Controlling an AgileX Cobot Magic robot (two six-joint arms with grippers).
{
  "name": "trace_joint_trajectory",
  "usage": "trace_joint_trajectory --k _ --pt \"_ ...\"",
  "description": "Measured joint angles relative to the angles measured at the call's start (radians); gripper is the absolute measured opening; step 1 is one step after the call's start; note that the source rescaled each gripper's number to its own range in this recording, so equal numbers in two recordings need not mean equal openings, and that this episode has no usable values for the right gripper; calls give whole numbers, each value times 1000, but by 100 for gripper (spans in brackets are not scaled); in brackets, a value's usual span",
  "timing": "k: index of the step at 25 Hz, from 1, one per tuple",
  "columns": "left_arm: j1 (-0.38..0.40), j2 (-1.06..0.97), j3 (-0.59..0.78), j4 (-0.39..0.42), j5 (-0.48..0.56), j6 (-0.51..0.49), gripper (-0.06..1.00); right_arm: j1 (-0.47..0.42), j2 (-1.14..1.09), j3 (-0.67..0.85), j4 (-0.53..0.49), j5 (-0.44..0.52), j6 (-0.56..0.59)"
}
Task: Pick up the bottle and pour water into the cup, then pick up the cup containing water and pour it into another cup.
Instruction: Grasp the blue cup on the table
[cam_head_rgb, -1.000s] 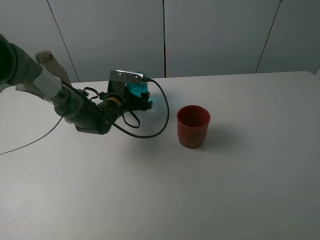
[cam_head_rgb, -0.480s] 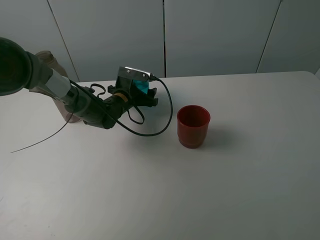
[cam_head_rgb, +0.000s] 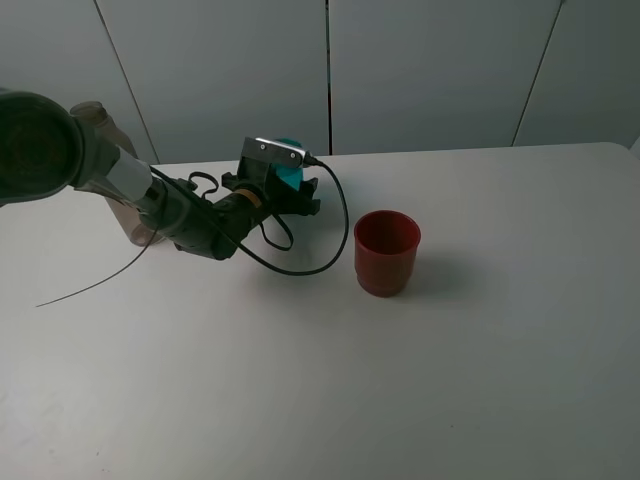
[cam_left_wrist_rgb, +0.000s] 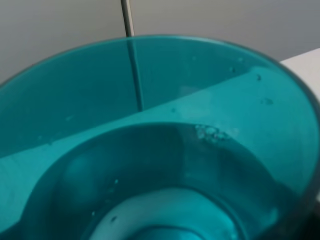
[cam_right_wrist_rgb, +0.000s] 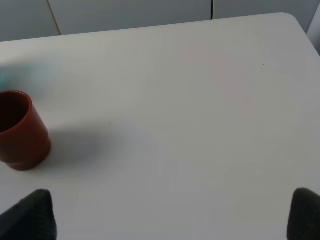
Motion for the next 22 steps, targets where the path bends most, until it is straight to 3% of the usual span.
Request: trace_joint_trajectory --k 13,22 --pt "0 7 -6 -2 -90 0 97 0 0 0 0 0 0" --pt "4 9 -6 -4 -94 0 97 0 0 0 0 0 0"
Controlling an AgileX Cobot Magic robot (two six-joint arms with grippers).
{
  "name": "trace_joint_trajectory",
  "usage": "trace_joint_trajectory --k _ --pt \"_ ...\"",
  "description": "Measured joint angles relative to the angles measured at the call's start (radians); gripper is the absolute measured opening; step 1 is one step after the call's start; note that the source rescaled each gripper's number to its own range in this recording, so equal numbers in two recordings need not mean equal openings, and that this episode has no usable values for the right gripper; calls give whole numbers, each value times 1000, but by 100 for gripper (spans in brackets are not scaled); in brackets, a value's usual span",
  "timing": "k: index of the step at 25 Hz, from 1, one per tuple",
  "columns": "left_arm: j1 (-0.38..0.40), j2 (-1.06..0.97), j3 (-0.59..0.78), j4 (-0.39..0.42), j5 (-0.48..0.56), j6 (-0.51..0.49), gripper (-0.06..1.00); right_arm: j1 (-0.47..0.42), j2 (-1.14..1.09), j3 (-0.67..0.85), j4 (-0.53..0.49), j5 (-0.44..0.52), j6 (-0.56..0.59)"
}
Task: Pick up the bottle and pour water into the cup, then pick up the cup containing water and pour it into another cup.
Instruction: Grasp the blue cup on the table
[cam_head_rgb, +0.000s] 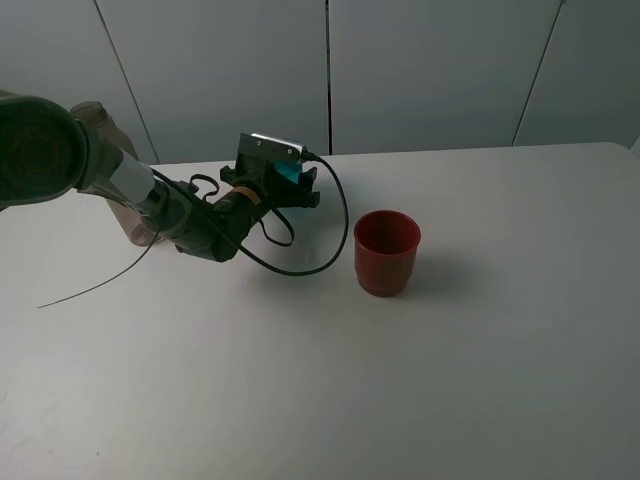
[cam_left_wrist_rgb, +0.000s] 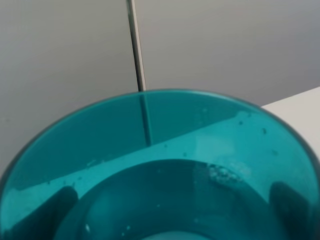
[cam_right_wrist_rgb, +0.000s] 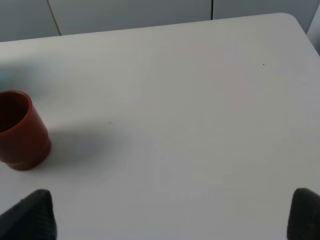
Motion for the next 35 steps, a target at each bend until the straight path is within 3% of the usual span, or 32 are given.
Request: trace_joint_trajectory --k 27,28,29,30,35 --pt "6 0 -32 0 52 27 97 0 0 0 0 0 0" --pt "6 0 -32 0 52 27 90 0 0 0 0 0 0" --pt "6 0 -32 0 52 29 65 0 0 0 0 0 0" --pt "6 0 -32 0 52 29 16 0 0 0 0 0 0" --pt "6 0 -32 -3 52 29 17 0 0 0 0 0 0"
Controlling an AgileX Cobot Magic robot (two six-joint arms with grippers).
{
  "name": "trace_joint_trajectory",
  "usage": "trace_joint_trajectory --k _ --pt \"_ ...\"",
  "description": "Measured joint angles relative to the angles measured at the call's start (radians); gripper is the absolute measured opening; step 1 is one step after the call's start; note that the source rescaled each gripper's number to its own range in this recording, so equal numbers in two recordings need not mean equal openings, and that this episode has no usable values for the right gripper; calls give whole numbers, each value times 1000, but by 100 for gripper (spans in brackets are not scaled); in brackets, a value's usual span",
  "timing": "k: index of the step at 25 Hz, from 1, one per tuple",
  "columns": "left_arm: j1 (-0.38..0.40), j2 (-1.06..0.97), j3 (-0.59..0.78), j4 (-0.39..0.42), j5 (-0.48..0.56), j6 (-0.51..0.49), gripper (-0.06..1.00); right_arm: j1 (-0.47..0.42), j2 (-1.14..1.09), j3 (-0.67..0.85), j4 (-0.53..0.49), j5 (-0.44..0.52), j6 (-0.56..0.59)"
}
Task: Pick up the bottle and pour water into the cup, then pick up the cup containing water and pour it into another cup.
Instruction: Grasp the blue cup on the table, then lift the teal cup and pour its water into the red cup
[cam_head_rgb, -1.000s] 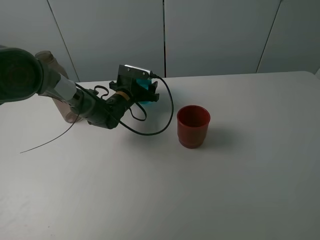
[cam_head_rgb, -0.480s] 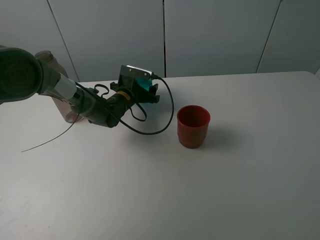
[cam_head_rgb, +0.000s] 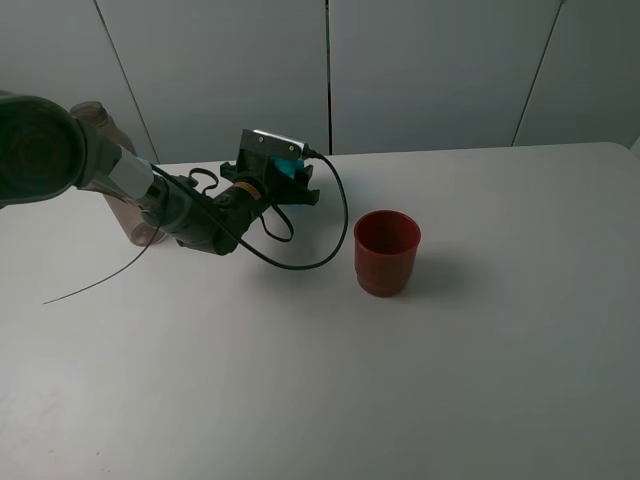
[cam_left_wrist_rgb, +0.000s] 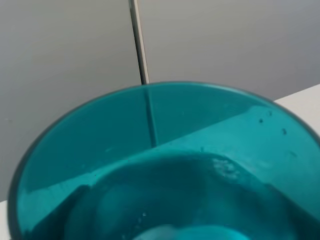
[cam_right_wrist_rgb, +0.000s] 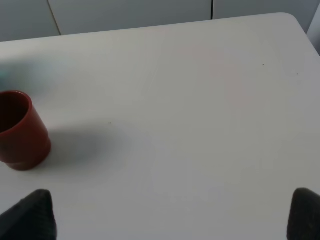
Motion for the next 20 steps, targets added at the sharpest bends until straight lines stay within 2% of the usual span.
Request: trace_joint_trajectory --k 16,20 --pt "0 0 0 4 7 -6 17 0 0 0 0 0 0" --pt "0 -33 0 19 91 -6 17 0 0 0 0 0 0"
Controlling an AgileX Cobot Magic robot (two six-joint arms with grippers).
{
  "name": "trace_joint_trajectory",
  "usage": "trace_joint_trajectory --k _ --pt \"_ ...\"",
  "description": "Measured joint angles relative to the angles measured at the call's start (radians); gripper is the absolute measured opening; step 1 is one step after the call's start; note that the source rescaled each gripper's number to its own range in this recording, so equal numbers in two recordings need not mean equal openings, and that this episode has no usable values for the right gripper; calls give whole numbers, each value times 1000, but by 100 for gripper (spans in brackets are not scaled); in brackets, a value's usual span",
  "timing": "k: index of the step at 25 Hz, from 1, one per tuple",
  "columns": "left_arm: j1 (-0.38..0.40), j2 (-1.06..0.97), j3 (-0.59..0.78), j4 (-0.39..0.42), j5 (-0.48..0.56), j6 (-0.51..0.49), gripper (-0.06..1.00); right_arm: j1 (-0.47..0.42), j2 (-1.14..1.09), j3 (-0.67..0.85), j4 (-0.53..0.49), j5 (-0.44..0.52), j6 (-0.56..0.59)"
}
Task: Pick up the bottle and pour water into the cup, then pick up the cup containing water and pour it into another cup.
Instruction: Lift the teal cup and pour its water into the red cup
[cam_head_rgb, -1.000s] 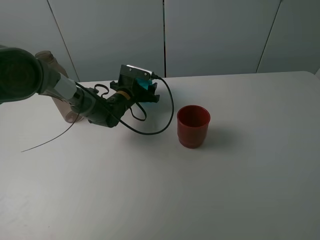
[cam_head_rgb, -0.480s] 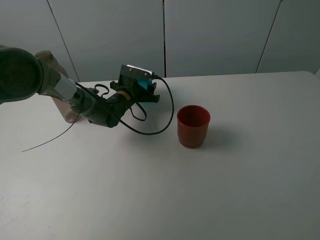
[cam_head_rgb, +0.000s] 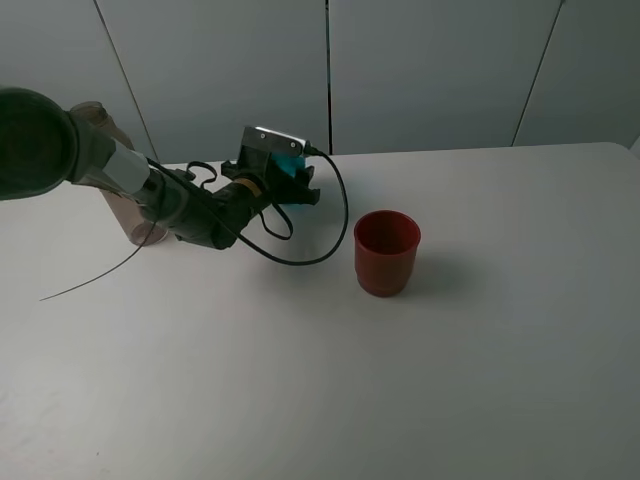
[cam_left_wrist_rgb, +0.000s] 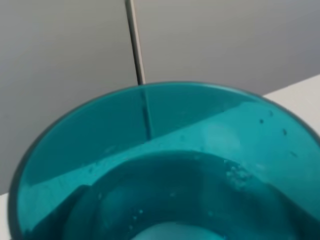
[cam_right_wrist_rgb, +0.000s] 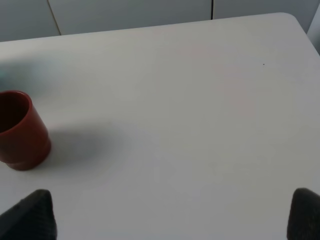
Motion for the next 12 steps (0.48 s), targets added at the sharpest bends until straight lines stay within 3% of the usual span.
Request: trace_joint_trajectory --k 4,9,12 --pt "0 -62 19 76 154 -34 17 0 0 0 0 0 0" --pt "0 -166 100 262 191 -121 17 0 0 0 0 0 0" --pt "0 -233 152 310 195 -145 16 0 0 0 0 0 0"
